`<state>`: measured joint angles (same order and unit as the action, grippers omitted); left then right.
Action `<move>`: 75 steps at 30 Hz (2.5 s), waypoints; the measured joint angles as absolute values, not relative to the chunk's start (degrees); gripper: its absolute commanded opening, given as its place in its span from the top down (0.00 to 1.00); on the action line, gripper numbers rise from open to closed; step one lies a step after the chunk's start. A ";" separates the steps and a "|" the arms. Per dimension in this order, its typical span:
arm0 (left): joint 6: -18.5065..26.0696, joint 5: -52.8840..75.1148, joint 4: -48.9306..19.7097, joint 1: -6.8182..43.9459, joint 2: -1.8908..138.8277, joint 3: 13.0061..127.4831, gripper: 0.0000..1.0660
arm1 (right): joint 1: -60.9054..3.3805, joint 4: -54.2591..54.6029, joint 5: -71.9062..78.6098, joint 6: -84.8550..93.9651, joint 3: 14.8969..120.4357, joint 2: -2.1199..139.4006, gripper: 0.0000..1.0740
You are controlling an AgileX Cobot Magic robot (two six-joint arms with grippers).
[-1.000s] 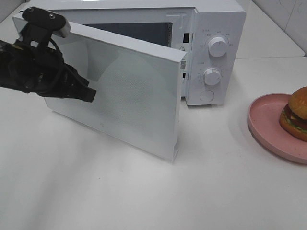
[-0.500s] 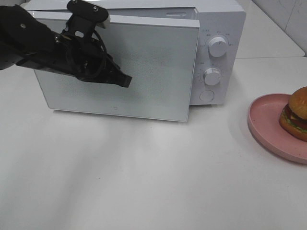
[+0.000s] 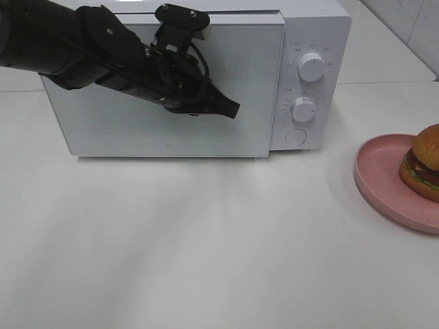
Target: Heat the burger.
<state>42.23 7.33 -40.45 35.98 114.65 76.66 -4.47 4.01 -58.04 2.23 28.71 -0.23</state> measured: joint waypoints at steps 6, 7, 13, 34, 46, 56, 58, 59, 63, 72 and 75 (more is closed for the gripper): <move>41.94 8.37 -39.76 37.36 118.54 81.88 1.00 | -4.47 4.01 -58.04 2.23 28.71 -0.23 0.38; 41.94 8.37 -39.76 37.36 118.54 81.88 1.00 | -4.47 4.01 -58.04 2.23 28.71 -0.23 0.38; 41.65 13.98 -39.94 38.04 121.01 86.40 1.00 | -4.47 4.01 -58.04 2.23 28.71 -0.23 0.38; 41.20 41.02 -22.17 37.18 112.87 89.61 1.00 | -4.47 4.01 -57.98 2.23 28.71 -0.23 0.38; 15.58 62.91 -2.75 37.07 103.76 89.61 1.00 | -4.47 4.01 -57.98 2.23 28.71 -0.23 0.38; 10.77 69.44 -3.61 32.54 99.69 87.43 1.00 | -4.47 4.01 -57.98 2.23 28.71 -0.23 0.38; 10.66 69.44 -4.47 31.11 99.18 86.92 1.00 | -4.47 4.01 -57.98 2.23 28.71 -0.23 0.38; 10.60 69.44 -5.90 27.79 97.63 85.20 1.00 | -4.47 4.01 -57.98 2.23 28.71 -0.23 0.38; 10.43 69.44 -7.05 22.52 94.37 81.82 1.00 | -4.47 4.01 -57.98 2.23 28.71 -0.23 0.38; 5.79 69.50 -6.76 7.79 80.27 68.81 1.00 | -4.47 4.01 -57.98 2.23 28.71 -0.23 0.38; 5.39 69.56 -6.70 6.93 72.82 63.71 1.00 | -4.47 4.01 -57.98 2.23 28.71 -0.23 0.38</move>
<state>5.39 69.56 -6.70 6.93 72.82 63.71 -4.47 4.01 -57.98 2.23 28.71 -0.23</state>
